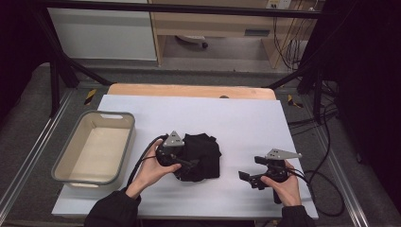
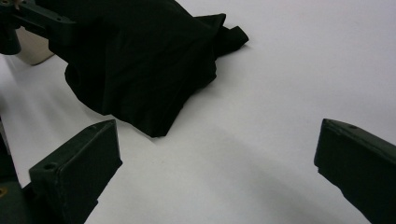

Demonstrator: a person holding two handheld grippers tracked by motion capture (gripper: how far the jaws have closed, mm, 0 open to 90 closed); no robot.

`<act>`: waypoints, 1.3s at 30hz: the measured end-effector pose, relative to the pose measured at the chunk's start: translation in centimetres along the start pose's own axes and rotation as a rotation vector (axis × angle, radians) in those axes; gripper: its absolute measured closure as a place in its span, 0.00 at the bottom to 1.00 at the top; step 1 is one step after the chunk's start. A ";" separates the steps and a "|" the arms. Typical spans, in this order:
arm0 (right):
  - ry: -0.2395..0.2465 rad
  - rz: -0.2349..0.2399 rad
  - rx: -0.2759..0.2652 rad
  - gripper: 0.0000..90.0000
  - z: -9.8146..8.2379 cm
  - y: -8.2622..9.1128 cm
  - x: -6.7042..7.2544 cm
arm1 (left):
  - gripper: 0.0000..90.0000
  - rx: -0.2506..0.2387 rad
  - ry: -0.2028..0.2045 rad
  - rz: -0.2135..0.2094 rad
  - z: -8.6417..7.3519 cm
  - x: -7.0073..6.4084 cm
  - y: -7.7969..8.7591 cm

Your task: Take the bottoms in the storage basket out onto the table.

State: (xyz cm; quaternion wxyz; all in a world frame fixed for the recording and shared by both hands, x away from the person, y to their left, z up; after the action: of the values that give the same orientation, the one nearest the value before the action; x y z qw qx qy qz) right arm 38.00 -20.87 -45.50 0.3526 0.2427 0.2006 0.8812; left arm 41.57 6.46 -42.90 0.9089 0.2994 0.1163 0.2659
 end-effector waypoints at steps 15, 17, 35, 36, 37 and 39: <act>-0.001 0.001 0.002 0.01 0.0 0.0 0.0 | 0.09 0.026 0.006 0.039 -0.4 0.6 1.3; 0.000 0.000 0.002 0.01 0.0 0.0 0.0 | 0.08 0.032 0.010 0.042 -0.5 0.6 1.5; 0.002 0.001 0.004 0.01 0.0 -0.1 0.0 | 0.07 0.044 0.020 0.079 -1.7 1.8 3.8; 0.002 0.001 0.005 0.01 0.0 -0.1 0.0 | 0.07 0.045 0.023 0.081 -1.8 1.9 4.0; -0.001 0.000 0.004 0.01 0.0 -0.1 0.0 | 0.07 0.044 0.026 0.085 -1.9 2.0 4.1; 0.001 0.001 0.004 0.01 0.0 -0.1 0.0 | 0.07 0.045 0.031 0.089 -2.1 2.3 4.4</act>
State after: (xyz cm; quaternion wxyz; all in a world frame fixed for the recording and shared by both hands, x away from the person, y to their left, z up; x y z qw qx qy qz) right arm 38.02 -20.80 -45.57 0.3517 0.2430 0.2023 0.8811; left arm 40.87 11.68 -42.01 0.8872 0.3205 0.1229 0.3082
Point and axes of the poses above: each handheld gripper's, and its own axes: y roughly backward along the jaws, z roughly out of its top, x roughly to its left, the point moved 6 cm from there along -y, roughly forward along the jaws, and after that the axes turned 2 degrees about -y, right-handed, at the moved point
